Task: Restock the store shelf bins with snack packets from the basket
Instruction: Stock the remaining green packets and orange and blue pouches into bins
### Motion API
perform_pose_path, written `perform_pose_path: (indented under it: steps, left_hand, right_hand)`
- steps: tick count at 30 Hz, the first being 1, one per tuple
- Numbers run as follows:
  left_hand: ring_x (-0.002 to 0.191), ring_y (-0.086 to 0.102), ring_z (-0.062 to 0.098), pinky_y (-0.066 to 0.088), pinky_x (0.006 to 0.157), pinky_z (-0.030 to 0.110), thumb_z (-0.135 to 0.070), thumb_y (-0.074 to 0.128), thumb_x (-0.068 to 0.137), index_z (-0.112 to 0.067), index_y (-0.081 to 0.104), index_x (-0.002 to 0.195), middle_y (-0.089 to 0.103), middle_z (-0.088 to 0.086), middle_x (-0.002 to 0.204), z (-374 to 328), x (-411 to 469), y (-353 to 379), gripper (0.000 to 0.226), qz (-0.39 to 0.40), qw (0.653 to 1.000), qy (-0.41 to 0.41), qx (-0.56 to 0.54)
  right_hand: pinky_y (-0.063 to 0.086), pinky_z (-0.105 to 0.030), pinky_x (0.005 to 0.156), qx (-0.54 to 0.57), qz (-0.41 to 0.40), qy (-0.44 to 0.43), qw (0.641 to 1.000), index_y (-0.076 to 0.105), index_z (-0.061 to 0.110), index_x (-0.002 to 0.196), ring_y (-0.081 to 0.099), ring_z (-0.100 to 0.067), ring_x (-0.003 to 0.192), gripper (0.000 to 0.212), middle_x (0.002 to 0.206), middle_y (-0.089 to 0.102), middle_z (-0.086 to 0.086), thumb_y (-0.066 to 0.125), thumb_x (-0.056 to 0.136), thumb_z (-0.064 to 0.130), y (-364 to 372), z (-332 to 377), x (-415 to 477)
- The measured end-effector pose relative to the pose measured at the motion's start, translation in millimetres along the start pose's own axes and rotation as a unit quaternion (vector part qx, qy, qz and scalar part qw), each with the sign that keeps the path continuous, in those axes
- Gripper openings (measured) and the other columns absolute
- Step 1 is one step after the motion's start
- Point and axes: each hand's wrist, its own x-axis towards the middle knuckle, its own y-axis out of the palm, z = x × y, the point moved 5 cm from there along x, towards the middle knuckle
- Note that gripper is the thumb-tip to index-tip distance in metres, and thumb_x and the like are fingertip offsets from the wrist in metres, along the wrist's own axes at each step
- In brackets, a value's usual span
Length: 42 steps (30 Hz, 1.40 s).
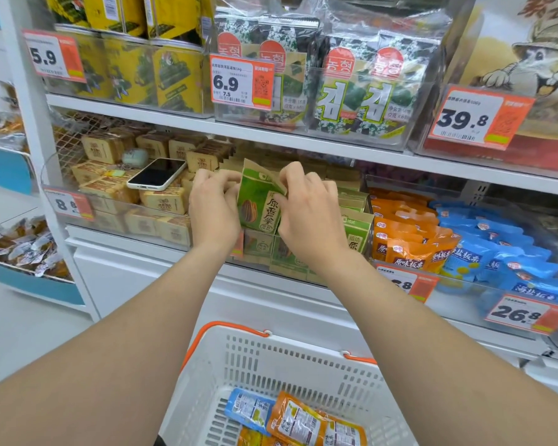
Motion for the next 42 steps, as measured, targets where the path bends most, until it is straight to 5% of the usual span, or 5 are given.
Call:
perform_pose_path:
  steps: [5, 15, 21, 35, 42]
  left_hand:
    - [0.095, 0.054, 0.015, 0.042, 0.080, 0.031, -0.010, 0.060, 0.101, -0.022, 0.056, 0.101, 0.059, -0.004, 0.105, 3, -6, -7, 0.013, -0.039, 0.999, -0.017, 0.022]
    - [0.095, 0.063, 0.027, 0.054, 0.077, 0.043, -0.012, 0.063, 0.093, -0.025, 0.054, 0.105, 0.065, -0.003, 0.107, 13, -20, -11, 0.020, 0.031, 0.988, -0.018, 0.147]
    - [0.083, 0.060, 0.024, 0.048, 0.069, 0.040, -0.028, 0.061, 0.089, -0.025, 0.049, 0.105, 0.060, -0.006, 0.097, 4, -27, -7, 0.021, 0.079, 0.985, 0.019, 0.155]
    - [0.094, 0.064, 0.024, 0.055, 0.076, 0.044, -0.038, 0.075, 0.095, -0.023, 0.061, 0.107, 0.067, -0.005, 0.101, 12, -19, 3, 0.024, 0.102, 0.975, -0.019, 0.195]
    - [0.083, 0.049, 0.023, 0.037, 0.067, 0.040, -0.035, 0.072, 0.097, -0.017, 0.057, 0.107, 0.065, 0.002, 0.104, 2, -17, 7, 0.026, 0.076, 0.962, -0.055, 0.258]
  right_hand:
    - [0.039, -0.046, 0.087, 0.033, 0.058, 0.013, 0.998, 0.041, 0.025, 0.134, 0.053, -0.024, 0.095, 0.043, 0.104, 0.064, 0.005, 0.057, 0.095, 0.017, 9, 7, 5]
    - [0.031, -0.040, 0.085, -0.053, 0.006, -0.040, 0.998, 0.050, 0.025, 0.127, 0.054, -0.020, 0.093, 0.047, 0.098, 0.067, 0.010, 0.076, 0.089, 0.029, 15, 15, 3]
    - [0.019, -0.039, 0.083, 0.031, 0.053, 0.061, 0.996, 0.049, 0.029, 0.124, 0.047, -0.019, 0.105, 0.047, 0.090, 0.058, 0.010, 0.077, 0.087, 0.034, 25, -3, 14]
    - [0.031, -0.047, 0.090, 0.005, 0.148, 0.070, 0.987, 0.046, 0.030, 0.129, 0.054, -0.025, 0.100, 0.067, 0.095, 0.063, 0.007, 0.080, 0.079, 0.060, 32, -20, 29]
    - [0.035, -0.045, 0.088, -0.135, 0.122, -0.012, 0.983, 0.050, 0.021, 0.122, 0.053, -0.026, 0.099, 0.073, 0.102, 0.067, 0.004, 0.084, 0.071, 0.061, 34, -11, 27]
